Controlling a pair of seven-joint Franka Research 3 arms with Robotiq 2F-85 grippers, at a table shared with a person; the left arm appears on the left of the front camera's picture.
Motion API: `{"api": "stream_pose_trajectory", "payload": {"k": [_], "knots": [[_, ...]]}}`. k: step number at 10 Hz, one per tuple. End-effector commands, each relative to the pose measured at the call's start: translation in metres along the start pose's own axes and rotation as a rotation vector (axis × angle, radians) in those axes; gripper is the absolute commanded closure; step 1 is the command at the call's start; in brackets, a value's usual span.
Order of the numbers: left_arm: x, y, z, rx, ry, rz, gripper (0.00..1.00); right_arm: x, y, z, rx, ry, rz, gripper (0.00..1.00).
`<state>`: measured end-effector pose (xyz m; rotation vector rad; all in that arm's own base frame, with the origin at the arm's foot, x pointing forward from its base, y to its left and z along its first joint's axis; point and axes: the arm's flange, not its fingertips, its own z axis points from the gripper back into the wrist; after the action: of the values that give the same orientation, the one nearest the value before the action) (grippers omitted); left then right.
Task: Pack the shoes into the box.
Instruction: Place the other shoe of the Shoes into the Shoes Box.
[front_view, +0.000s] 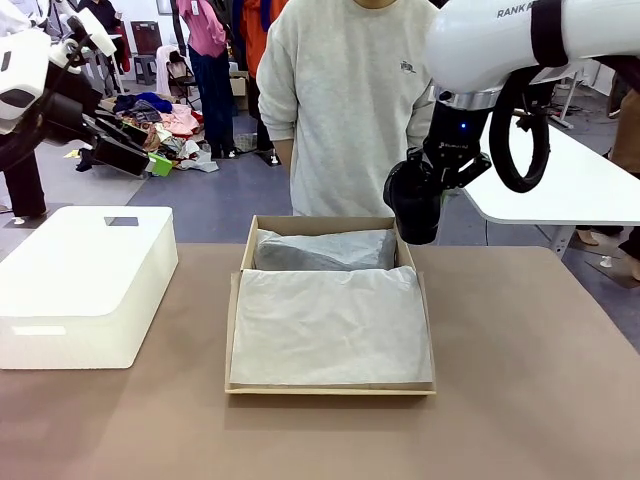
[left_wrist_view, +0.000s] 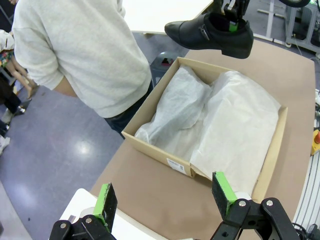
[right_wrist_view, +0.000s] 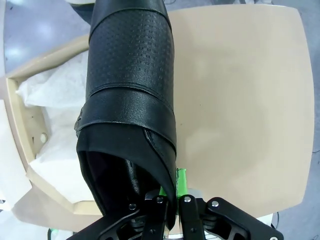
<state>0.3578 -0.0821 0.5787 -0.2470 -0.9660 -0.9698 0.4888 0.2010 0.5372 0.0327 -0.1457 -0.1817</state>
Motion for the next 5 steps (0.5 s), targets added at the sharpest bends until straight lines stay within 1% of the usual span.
{"api": "stream_pose_trajectory", "payload": {"k": [1, 2, 3, 4, 5], "knots": [[0.000, 0.001, 0.000, -0.006, -0.006, 0.002, 0.00, -0.005, -0.003, 0.005, 0.001, -0.017, 0.000, 1.00], [0.000, 0.001, 0.000, -0.006, -0.006, 0.002, 0.00, 0.000, 0.000, 0.000, 0.000, 0.000, 0.000, 1.00], [0.000, 0.001, 0.000, -0.006, -0.006, 0.002, 0.00, -0.005, 0.016, 0.004, 0.053, -0.018, -0.099, 1.00], [0.000, 0.001, 0.000, -0.006, -0.006, 0.002, 0.00, -0.014, 0.035, 0.007, 0.071, -0.045, -0.240, 1.00], [0.000, 0.001, 0.000, -0.006, -0.006, 0.002, 0.00, -0.023, 0.055, 0.011, 0.063, -0.059, -0.372, 1.00]]}}
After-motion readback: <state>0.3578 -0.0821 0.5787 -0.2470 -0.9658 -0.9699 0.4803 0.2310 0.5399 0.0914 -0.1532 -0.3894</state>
